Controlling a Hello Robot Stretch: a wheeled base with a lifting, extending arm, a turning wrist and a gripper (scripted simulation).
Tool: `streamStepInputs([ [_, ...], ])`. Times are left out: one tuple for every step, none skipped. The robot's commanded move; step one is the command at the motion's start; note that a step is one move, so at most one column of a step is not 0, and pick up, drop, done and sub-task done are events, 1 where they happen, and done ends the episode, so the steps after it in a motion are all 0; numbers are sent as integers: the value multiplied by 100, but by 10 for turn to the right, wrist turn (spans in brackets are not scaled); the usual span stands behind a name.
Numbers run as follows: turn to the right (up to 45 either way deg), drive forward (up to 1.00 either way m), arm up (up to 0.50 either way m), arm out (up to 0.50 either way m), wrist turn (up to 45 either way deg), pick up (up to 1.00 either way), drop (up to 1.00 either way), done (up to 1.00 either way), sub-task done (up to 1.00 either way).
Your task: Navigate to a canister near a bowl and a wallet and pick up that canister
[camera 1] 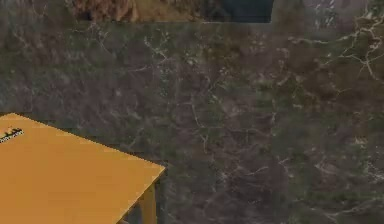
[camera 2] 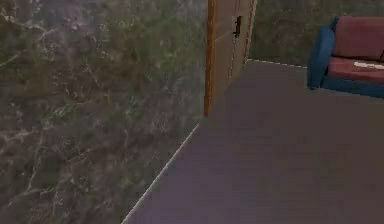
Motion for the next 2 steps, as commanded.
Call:
streamStepInputs([
  [-450, 0, 0, 0, 0, 0, 0, 0, 0],
  [-450, 0, 0, 0, 0, 0, 0, 0, 0],
])
